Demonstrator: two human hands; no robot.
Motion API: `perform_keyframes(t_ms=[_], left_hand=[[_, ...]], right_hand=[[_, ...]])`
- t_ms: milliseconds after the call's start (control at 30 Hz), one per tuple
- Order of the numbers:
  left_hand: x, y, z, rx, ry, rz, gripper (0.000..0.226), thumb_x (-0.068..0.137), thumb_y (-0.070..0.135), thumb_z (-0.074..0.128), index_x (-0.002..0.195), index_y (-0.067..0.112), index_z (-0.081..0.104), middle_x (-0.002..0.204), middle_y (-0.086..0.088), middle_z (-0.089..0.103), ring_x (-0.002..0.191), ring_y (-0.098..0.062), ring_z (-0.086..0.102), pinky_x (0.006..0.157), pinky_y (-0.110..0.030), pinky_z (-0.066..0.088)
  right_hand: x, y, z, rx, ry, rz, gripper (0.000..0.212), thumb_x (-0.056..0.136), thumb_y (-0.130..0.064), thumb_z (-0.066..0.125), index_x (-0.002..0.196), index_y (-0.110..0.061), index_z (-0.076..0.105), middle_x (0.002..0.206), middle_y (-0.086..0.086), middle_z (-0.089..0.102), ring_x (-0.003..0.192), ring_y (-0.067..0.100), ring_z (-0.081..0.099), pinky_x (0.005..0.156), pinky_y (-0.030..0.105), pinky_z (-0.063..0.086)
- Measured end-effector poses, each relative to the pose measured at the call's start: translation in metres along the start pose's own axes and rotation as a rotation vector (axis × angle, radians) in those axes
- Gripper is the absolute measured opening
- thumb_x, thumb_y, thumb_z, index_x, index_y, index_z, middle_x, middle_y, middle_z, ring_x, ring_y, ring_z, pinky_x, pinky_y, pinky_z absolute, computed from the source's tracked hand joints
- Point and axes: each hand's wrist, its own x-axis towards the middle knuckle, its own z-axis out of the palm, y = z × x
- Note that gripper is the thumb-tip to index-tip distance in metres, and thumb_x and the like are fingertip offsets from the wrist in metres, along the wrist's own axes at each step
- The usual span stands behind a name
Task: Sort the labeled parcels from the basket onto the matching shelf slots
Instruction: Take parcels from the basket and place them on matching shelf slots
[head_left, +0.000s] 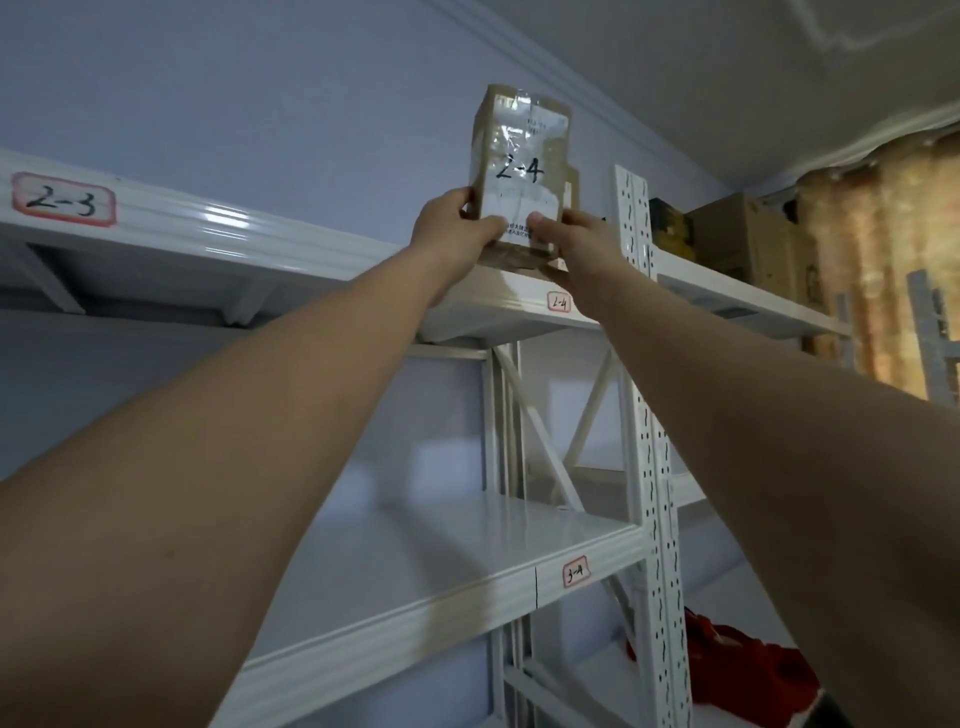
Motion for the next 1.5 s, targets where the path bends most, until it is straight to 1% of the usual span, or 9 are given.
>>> perform_keyframes(t_ms=[133, 233, 367, 433, 600, 900, 1067, 1333, 1500], left_hand=[[0.029, -0.001, 0.013, 0.12, 0.059, -0.038, 0.048, 0.087, 0.017, 0.062, 0.132, 0.011, 0.05, 0.123, -0.005, 0.06, 0.106, -0.019, 0.06, 0.087, -0.025, 0.047], [0.042, -0.01, 0.022, 0.223, 0.115, -0.093, 0.052, 0.087, 0.019, 0.065, 0.134, 0.011, 0.045, 0.127, -0.007, 0.056, 0.108, -0.02, 0.055, 0.085, -0.024, 0.041], [0.052, -0.023, 0.035, 0.335, 0.144, -0.119, 0.052, 0.085, 0.02, 0.066, 0.132, 0.01, 0.043, 0.125, -0.009, 0.057, 0.102, -0.019, 0.056, 0.082, -0.027, 0.044], [0.057, -0.024, 0.04, 0.401, 0.148, -0.133, 0.051, 0.085, 0.021, 0.066, 0.129, 0.009, 0.043, 0.125, -0.01, 0.057, 0.106, -0.023, 0.058, 0.085, -0.032, 0.048], [0.061, -0.022, 0.044, 0.523, 0.185, -0.151, 0.05, 0.084, 0.023, 0.066, 0.126, 0.007, 0.043, 0.125, -0.011, 0.053, 0.106, -0.025, 0.055, 0.081, -0.032, 0.046], [0.065, -0.022, 0.044, 0.667, 0.247, -0.178, 0.046, 0.085, 0.022, 0.065, 0.122, 0.006, 0.044, 0.126, -0.013, 0.052, 0.106, -0.026, 0.054, 0.072, -0.029, 0.042], [0.067, -0.025, 0.033, 0.713, 0.279, -0.211, 0.036, 0.082, 0.024, 0.064, 0.112, 0.006, 0.055, 0.112, -0.012, 0.061, 0.085, -0.024, 0.054, 0.054, -0.025, 0.039], [0.068, -0.026, 0.026, 0.784, 0.34, -0.252, 0.034, 0.086, 0.021, 0.06, 0.117, 0.008, 0.054, 0.105, -0.007, 0.056, 0.087, -0.024, 0.053, 0.063, -0.029, 0.04], [0.072, -0.03, 0.028, 0.881, 0.269, -0.277, 0.04, 0.087, 0.023, 0.06, 0.123, 0.01, 0.051, 0.12, -0.011, 0.059, 0.097, -0.027, 0.057, 0.071, -0.032, 0.044]], right_hand=[[0.04, 0.014, -0.007, -0.059, -0.038, -0.037, 0.01, 0.091, -0.013, 0.059, 0.1, -0.009, 0.058, 0.081, -0.003, 0.06, 0.074, 0.009, 0.059, 0.062, 0.019, 0.05], [0.064, 0.029, -0.01, -0.072, -0.059, -0.055, 0.013, 0.09, -0.01, 0.061, 0.103, -0.008, 0.06, 0.08, -0.003, 0.06, 0.073, 0.01, 0.06, 0.05, 0.014, 0.048], [0.093, 0.055, -0.014, -0.082, -0.084, -0.078, 0.017, 0.086, -0.01, 0.066, 0.102, -0.008, 0.061, 0.083, 0.0, 0.063, 0.084, 0.019, 0.064, 0.083, 0.034, 0.055], [0.102, 0.062, -0.014, -0.096, -0.078, -0.074, 0.019, 0.084, -0.013, 0.068, 0.101, -0.008, 0.061, 0.087, 0.003, 0.065, 0.088, 0.022, 0.065, 0.088, 0.04, 0.053], [0.116, 0.072, -0.013, -0.115, -0.074, -0.079, 0.027, 0.082, -0.023, 0.071, 0.1, -0.01, 0.056, 0.092, 0.004, 0.064, 0.086, 0.022, 0.06, 0.074, 0.035, 0.048], [0.126, 0.074, -0.001, -0.306, -0.11, -0.137, 0.029, 0.086, -0.02, 0.065, 0.109, -0.003, 0.067, 0.106, 0.015, 0.068, 0.101, 0.03, 0.062, 0.089, 0.042, 0.052], [0.127, 0.073, 0.008, -0.457, -0.154, -0.156, 0.025, 0.089, -0.018, 0.058, 0.106, -0.001, 0.065, 0.101, 0.014, 0.065, 0.092, 0.028, 0.059, 0.077, 0.034, 0.047], [0.125, 0.072, 0.018, -0.504, -0.186, -0.194, 0.033, 0.083, -0.012, 0.064, 0.113, 0.0, 0.057, 0.102, 0.011, 0.06, 0.095, 0.025, 0.058, 0.084, 0.038, 0.051], [0.132, 0.079, 0.023, -0.564, -0.175, -0.178, 0.021, 0.081, -0.01, 0.061, 0.097, 0.002, 0.065, 0.093, 0.014, 0.064, 0.085, 0.029, 0.06, 0.064, 0.029, 0.044]])
